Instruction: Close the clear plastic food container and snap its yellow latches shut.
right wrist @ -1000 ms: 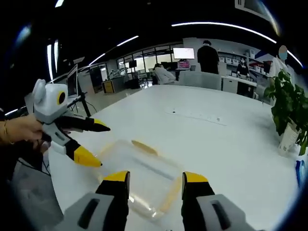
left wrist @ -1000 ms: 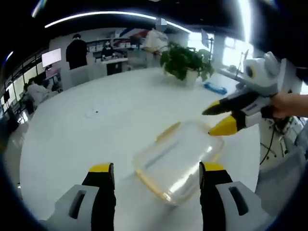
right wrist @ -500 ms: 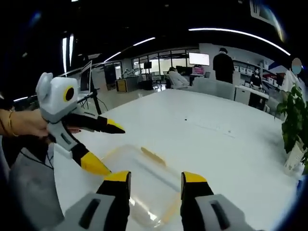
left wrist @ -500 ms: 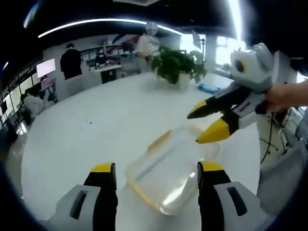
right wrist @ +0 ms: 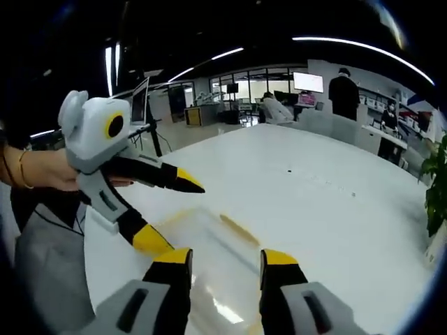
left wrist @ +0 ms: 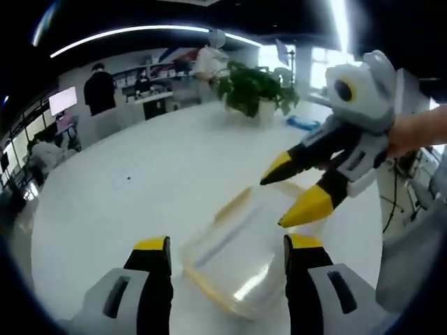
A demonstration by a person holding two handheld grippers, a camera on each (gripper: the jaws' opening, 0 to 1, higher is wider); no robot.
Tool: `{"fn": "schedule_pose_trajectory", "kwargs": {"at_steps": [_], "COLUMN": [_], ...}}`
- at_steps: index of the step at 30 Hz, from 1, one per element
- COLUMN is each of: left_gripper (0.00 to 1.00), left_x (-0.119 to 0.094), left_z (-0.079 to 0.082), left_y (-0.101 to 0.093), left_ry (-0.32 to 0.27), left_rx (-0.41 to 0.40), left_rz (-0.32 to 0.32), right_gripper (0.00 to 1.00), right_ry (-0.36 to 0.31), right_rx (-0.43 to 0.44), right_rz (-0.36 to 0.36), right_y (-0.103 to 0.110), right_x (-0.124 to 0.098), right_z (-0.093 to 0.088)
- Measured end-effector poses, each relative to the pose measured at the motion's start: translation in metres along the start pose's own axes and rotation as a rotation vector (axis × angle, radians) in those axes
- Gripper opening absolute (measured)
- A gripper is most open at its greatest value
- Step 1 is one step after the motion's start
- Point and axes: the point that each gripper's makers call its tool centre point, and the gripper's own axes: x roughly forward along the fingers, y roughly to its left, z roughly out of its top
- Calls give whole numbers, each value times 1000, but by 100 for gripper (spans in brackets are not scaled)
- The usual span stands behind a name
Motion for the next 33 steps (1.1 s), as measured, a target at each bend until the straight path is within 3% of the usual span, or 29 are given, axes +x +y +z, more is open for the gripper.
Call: {"fn": "schedule_pose_trajectory", "kwargs": {"at_steps": [11,14,17,24,28,33], "left_gripper": [66,65,67,67,67,64], "left_x": [-2,-3,-3,1,5,5], "left_z": [1,5,1,-9,-23,-20], "left_y": [-24,-36,-45,-57,-62,-59], "left_ry": [13,-14,-2,21,65,54], "left_rx": [90,103,153,264,310,319], "left_rz": [-57,-109,-150,-184,-198,-181], "right_gripper": [35,36,39,44,46,47], "right_ry": [13,6,13,36,79,117], "right_rx": [3,2,2,-19,-38,-79], "right_rz": [21,24,36,104,158,206], "right_y": [5,3,0,1,5,5], "right_x": [12,13,15,22,26,30], "right_z": [4,6,7,10,6,5]}}
